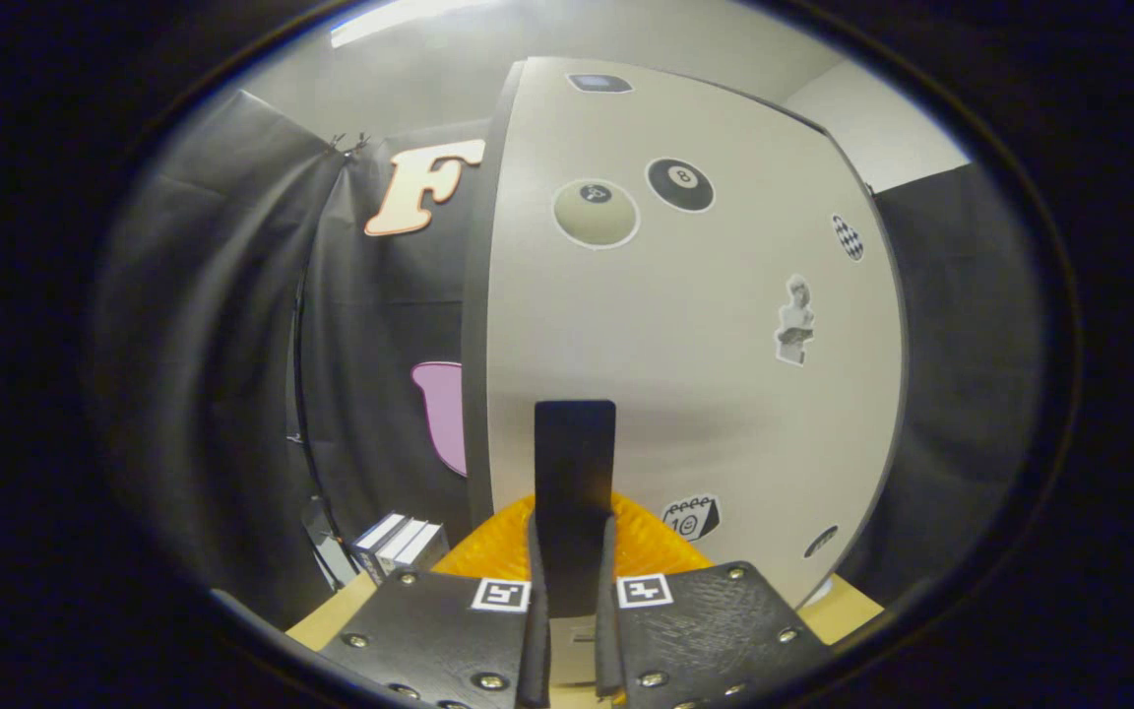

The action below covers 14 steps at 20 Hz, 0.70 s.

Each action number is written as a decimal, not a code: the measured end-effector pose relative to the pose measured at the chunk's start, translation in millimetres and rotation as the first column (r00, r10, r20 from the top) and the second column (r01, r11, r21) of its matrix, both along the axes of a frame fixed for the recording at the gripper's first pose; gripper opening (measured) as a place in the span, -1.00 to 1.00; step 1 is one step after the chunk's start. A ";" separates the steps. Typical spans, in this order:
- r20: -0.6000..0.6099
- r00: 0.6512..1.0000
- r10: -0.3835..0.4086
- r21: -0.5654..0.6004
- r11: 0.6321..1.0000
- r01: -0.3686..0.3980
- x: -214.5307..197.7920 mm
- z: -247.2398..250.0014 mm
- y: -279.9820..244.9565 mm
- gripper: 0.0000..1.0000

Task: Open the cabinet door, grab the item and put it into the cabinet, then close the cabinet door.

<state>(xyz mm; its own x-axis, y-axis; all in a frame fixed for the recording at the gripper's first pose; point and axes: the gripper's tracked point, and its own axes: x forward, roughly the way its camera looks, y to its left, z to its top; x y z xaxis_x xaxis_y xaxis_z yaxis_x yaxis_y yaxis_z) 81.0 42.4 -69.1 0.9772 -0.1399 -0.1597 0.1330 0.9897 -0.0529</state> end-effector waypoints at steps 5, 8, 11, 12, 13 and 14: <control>-0.014 1.000 -0.003 0.010 1.000 0.003 -29.2 7.5 -2.9 -0.64; -0.023 1.000 -0.003 0.014 1.000 0.004 -39.5 10.8 -5.8 -0.64; -0.029 1.000 -0.005 0.019 1.000 0.006 -48.4 13.6 -9.3 -0.65; -0.031 1.000 -0.006 0.019 1.000 0.007 -52.3 14.6 -10.1 -0.65; -0.034 0.999 -0.008 0.017 1.000 0.008 -55.7 15.7 -11.8 -0.65; -0.035 0.999 -0.009 0.018 1.000 0.010 -59.4 16.1 -14.1 -0.65</control>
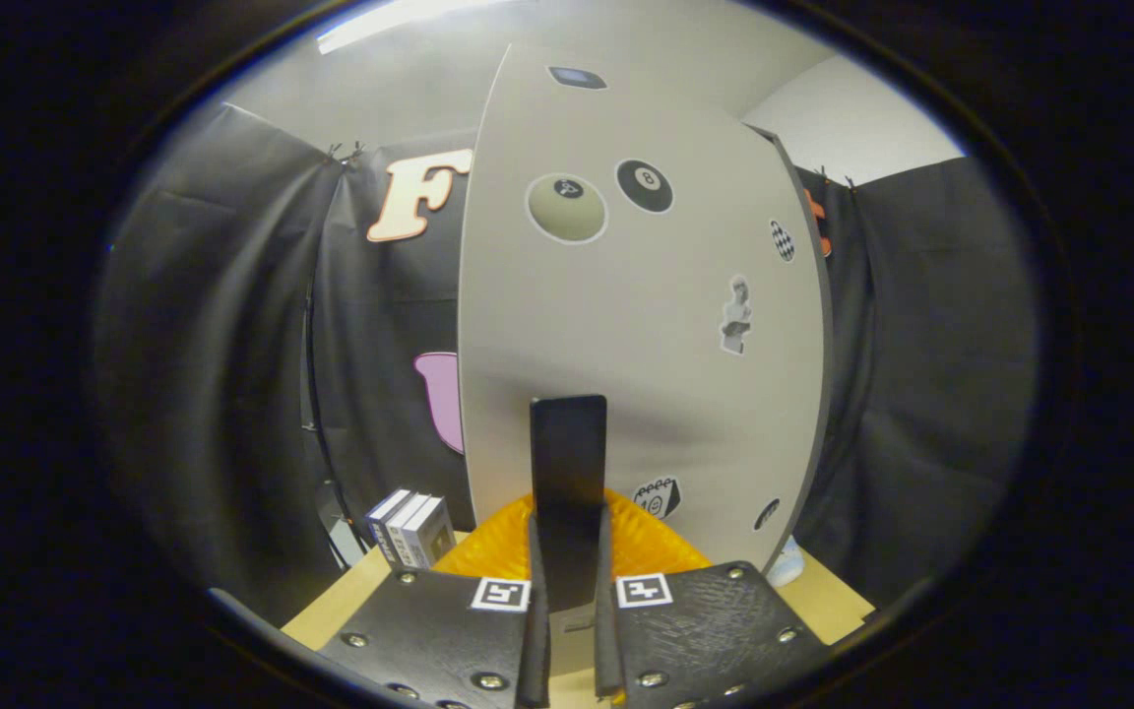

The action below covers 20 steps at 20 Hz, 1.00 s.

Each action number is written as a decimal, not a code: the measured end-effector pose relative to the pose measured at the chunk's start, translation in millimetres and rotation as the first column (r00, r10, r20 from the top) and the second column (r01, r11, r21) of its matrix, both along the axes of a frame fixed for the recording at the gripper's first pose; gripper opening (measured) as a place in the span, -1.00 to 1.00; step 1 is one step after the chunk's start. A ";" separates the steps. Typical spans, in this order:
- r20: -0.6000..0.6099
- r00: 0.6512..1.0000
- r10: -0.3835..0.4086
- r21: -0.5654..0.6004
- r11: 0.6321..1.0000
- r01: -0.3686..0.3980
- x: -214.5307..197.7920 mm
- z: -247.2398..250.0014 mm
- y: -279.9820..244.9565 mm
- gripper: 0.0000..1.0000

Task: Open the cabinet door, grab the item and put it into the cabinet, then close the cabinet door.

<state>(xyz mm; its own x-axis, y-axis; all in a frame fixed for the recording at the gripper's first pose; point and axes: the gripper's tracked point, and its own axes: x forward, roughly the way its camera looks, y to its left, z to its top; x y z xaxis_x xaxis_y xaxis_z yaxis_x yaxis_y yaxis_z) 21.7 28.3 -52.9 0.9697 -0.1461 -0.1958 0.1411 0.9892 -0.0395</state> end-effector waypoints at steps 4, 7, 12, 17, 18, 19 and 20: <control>-0.013 1.000 -0.021 0.018 1.000 0.021 -14.2 1.8 -7.2 -0.65; -0.019 0.999 -0.036 0.021 0.999 0.036 -25.0 4.1 -14.2 -0.65; -0.041 0.998 -0.052 0.063 0.997 0.054 -43.4 7.8 -24.1 -0.66; -0.043 0.991 -0.125 0.047 0.991 0.127 -61.9 13.3 -45.6 -0.66; -0.041 0.988 -0.148 0.044 0.988 0.149 -65.2 13.6 -51.8 -0.66; -0.040 0.984 -0.172 0.044 0.984 0.174 -70.4 13.7 -57.5 -0.66; -0.040 0.980 -0.194 0.048 0.979 0.196 -75.3 14.7 -63.3 -0.66</control>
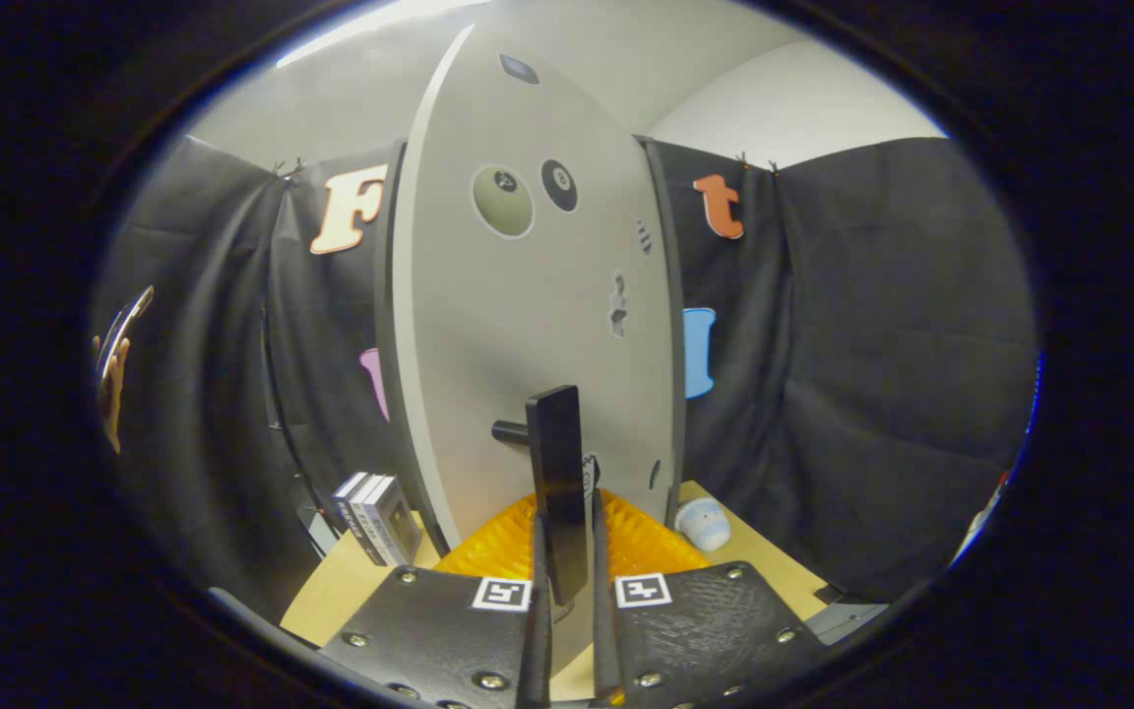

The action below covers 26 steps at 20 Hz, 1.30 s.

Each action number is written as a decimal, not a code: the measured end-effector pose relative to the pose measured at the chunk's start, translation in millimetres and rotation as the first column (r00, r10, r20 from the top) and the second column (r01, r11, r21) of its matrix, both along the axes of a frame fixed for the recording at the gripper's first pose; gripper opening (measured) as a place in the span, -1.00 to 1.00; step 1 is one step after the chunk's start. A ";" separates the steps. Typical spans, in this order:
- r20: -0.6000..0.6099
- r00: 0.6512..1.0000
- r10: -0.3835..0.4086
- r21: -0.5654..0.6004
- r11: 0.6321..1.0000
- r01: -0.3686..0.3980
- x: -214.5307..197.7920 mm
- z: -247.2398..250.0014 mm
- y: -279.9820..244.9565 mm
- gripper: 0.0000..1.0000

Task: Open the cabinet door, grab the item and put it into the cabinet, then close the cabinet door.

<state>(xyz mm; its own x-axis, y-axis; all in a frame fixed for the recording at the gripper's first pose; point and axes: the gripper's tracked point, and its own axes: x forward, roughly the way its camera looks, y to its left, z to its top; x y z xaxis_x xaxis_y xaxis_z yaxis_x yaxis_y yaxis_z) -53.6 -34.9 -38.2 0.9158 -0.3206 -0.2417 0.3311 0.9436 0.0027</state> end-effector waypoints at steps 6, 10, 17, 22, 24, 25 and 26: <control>-0.006 0.999 -0.032 -0.006 0.999 0.032 -26.0 10.5 -21.8 -0.90; 0.006 0.999 -0.049 0.057 0.997 0.049 -28.2 6.8 -40.0 -0.90; -0.005 0.993 -0.117 0.035 0.992 0.117 -56.6 3.9 -83.0 -0.91; -0.021 0.974 -0.227 0.005 0.974 0.228 -82.3 -0.2 -116.1 -0.91; -0.013 0.964 -0.266 -0.030 0.964 0.266 -93.4 2.2 -123.0 -0.91; -0.010 0.958 -0.285 -0.042 0.958 0.285 -98.6 2.1 -125.9 -0.91; -0.006 0.955 -0.295 -0.043 0.955 0.295 -102.8 2.9 -127.2 -0.91</control>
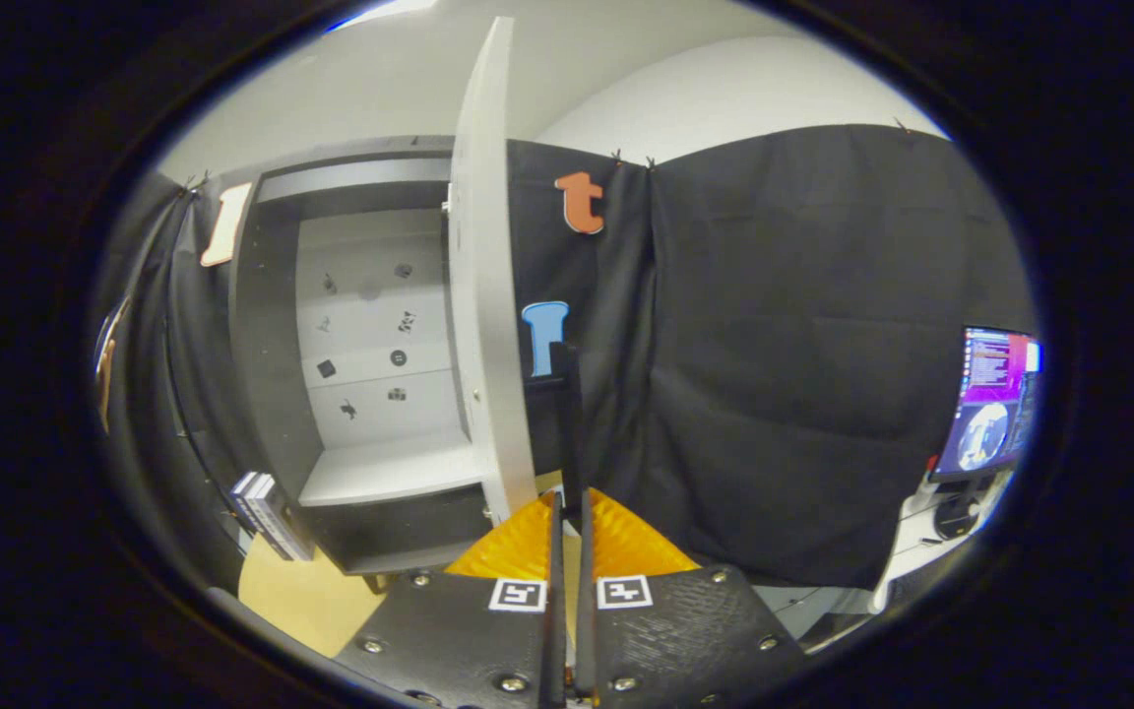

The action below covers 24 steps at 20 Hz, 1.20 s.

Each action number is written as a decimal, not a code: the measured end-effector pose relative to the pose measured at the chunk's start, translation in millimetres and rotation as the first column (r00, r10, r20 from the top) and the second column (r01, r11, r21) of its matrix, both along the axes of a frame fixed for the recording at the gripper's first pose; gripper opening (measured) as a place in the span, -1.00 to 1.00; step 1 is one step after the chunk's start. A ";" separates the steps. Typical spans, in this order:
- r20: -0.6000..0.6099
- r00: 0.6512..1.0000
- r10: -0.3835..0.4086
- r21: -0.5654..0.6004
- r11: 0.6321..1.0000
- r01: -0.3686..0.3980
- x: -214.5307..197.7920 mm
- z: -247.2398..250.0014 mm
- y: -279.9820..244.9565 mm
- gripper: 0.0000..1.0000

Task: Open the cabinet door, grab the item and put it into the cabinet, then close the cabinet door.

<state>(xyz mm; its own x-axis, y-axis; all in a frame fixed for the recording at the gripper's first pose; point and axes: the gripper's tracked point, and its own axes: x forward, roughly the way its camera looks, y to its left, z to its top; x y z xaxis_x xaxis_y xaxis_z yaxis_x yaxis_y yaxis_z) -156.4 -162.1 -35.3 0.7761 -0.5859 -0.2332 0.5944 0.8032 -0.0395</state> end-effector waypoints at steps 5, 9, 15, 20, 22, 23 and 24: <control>-0.002 1.000 0.028 0.017 0.999 -0.028 0.5 -11.9 16.9 -0.91; -0.048 0.992 0.120 0.037 0.992 -0.119 22.6 -33.9 41.9 -0.91; -0.142 0.948 0.286 0.113 0.956 -0.271 59.0 -84.7 77.0 -0.91; -0.252 0.890 0.380 0.191 0.921 -0.340 84.4 -157.4 96.7 -0.47; -0.292 0.865 0.408 0.223 0.909 -0.353 87.5 -185.4 99.6 0.16; -0.315 0.850 0.422 0.240 0.902 -0.358 90.0 -200.5 101.9 0.37; -0.342 0.835 0.432 0.256 0.897 -0.359 90.3 -216.8 102.9 0.57</control>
<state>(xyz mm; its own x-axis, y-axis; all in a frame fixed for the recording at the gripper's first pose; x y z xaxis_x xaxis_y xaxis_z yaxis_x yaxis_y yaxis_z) -66.1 -59.2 -252.1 0.7611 -0.1696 -0.6261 0.1912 0.9810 -0.0333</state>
